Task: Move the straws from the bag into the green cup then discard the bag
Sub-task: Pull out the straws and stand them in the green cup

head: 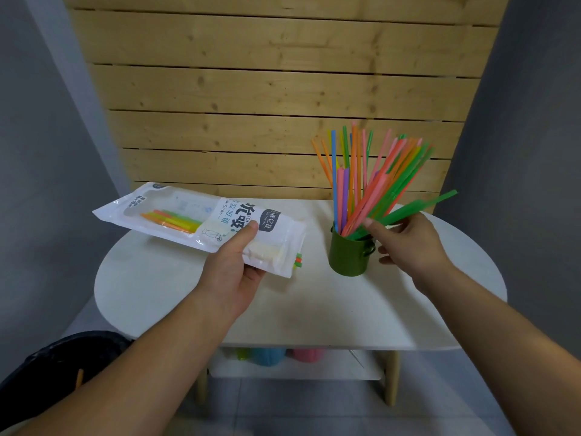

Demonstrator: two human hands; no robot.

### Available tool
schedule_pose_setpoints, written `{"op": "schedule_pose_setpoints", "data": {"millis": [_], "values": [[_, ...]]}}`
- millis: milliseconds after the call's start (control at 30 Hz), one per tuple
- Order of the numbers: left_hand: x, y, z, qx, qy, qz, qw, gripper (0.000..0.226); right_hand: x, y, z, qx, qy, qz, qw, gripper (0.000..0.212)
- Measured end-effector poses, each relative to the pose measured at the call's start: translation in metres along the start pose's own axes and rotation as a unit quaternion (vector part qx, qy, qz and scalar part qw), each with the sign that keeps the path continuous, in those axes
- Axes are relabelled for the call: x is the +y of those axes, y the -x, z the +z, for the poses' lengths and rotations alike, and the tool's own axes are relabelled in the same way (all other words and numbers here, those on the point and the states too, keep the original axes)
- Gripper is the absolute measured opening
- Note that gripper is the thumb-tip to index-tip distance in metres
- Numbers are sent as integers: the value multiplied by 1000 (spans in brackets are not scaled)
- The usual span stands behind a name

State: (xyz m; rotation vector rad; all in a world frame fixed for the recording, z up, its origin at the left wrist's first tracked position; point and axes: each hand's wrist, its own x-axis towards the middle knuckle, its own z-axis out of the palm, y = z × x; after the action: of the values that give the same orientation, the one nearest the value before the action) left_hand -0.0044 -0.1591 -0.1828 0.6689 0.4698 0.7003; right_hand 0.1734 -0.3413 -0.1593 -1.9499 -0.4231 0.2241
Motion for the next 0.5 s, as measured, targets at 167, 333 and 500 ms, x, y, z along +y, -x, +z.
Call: {"op": "schedule_pose_setpoints", "data": {"millis": [167,333,500], "values": [[3,-1,-1,-2,-14,23,1000,28,-5,28,2,-157,-37,191,968,62],[2,5,9,-27,-84,76,993,35,-14,57,50,-206,-378,291,854,72],[-7,11,16,-42,-175,148,972,32,-18,76,83,-207,-526,297,769,63]]}}
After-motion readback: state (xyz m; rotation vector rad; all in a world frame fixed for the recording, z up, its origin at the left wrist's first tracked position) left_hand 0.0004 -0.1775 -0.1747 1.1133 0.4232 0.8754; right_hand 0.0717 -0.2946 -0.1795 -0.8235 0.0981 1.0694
